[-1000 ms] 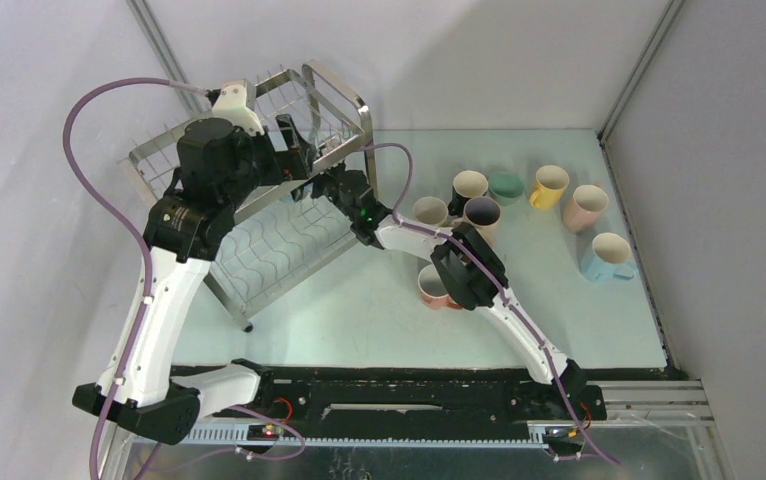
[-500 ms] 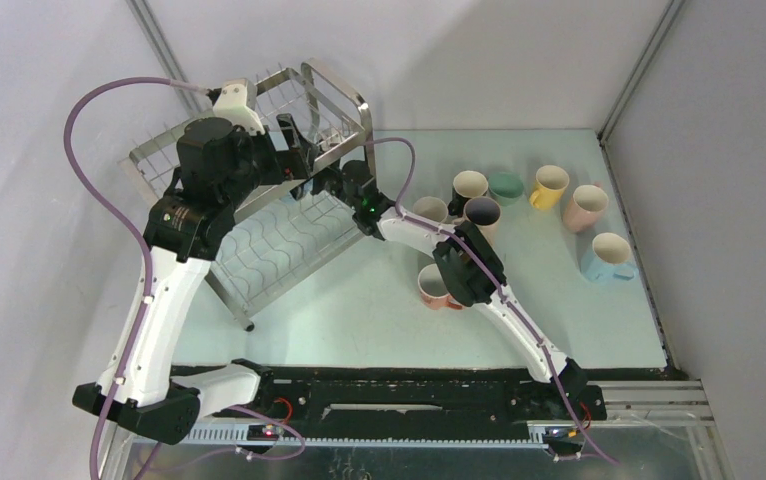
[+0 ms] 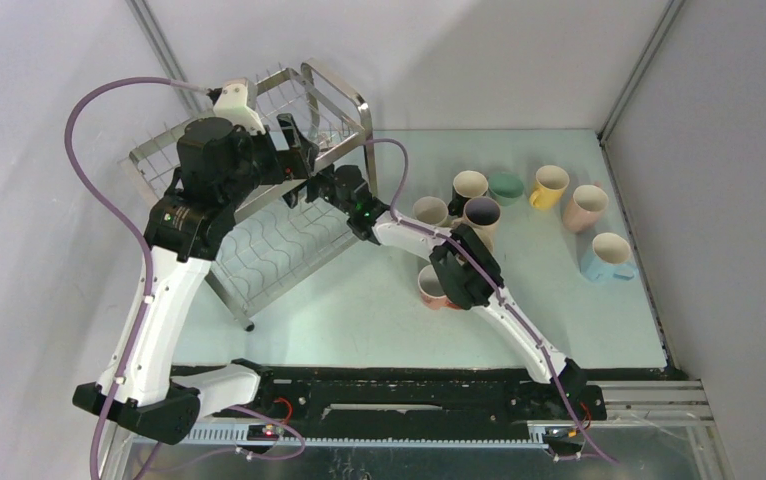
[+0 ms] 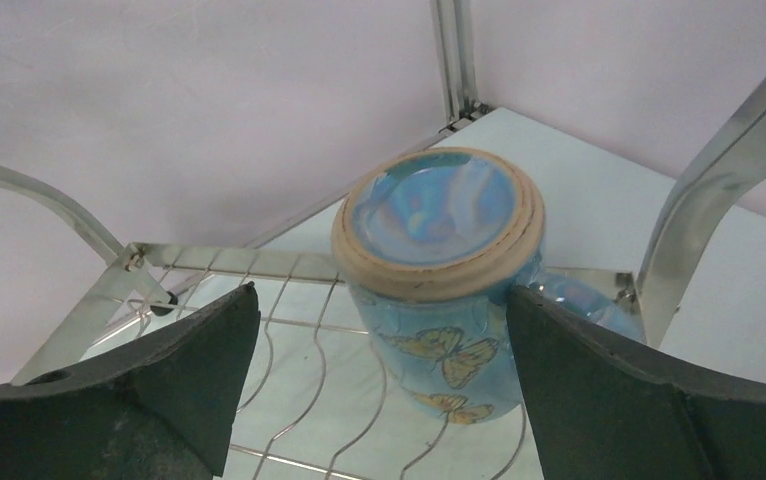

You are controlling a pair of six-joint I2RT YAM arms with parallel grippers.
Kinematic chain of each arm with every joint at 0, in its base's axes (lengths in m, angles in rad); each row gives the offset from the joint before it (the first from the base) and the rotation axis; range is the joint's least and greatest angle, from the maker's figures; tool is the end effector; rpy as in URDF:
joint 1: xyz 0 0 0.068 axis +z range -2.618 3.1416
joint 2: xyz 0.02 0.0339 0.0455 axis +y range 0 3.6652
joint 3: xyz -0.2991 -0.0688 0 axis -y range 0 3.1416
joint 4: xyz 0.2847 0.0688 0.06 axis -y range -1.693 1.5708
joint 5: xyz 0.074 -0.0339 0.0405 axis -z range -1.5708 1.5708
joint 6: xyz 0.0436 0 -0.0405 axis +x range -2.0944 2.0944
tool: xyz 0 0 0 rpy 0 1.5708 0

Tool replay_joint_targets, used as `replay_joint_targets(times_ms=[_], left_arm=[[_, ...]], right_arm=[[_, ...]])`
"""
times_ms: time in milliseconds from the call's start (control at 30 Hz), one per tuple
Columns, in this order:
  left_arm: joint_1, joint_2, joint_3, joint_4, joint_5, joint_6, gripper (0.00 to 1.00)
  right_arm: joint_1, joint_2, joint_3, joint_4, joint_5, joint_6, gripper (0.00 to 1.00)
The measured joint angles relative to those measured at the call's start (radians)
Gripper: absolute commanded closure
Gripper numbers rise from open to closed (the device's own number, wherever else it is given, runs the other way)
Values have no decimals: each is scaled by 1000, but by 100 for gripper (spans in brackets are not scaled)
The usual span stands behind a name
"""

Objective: Unload the cups from the dish rack
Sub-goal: Adjust the cup in the dish rack.

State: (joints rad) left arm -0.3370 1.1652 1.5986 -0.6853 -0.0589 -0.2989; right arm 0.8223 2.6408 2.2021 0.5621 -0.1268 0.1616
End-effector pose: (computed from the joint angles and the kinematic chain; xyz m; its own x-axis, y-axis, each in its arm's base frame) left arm 0.2358 -0.0799 0.5331 -0.3062 -0.2042 -0.9298 0.1948 0.9426 -0.2712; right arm 0.4601 0.5034 0.2049 -0.0480 0.1828 -0.9820 -0.8151 0.5610 0.1443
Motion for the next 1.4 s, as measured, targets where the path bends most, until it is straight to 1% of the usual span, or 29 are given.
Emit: replay_joint_targets(times_ms=[400, 800, 967, 1200, 1400], left_arm=[[1, 0, -15, 25, 3, 1, 0], [1, 0, -15, 26, 3, 1, 0], [1, 0, -16, 26, 3, 1, 0], [1, 0, -16, 26, 4, 1, 0], [2, 0, -16, 26, 7, 1, 0]], right_arm=[[37, 0, 0, -19, 41, 2, 0], [108, 0, -31, -10, 31, 25, 0], [115, -23, -129, 26, 31, 35, 0], [107, -116, -296, 81, 31, 33, 0], [108, -196, -332, 130, 33, 16, 1]])
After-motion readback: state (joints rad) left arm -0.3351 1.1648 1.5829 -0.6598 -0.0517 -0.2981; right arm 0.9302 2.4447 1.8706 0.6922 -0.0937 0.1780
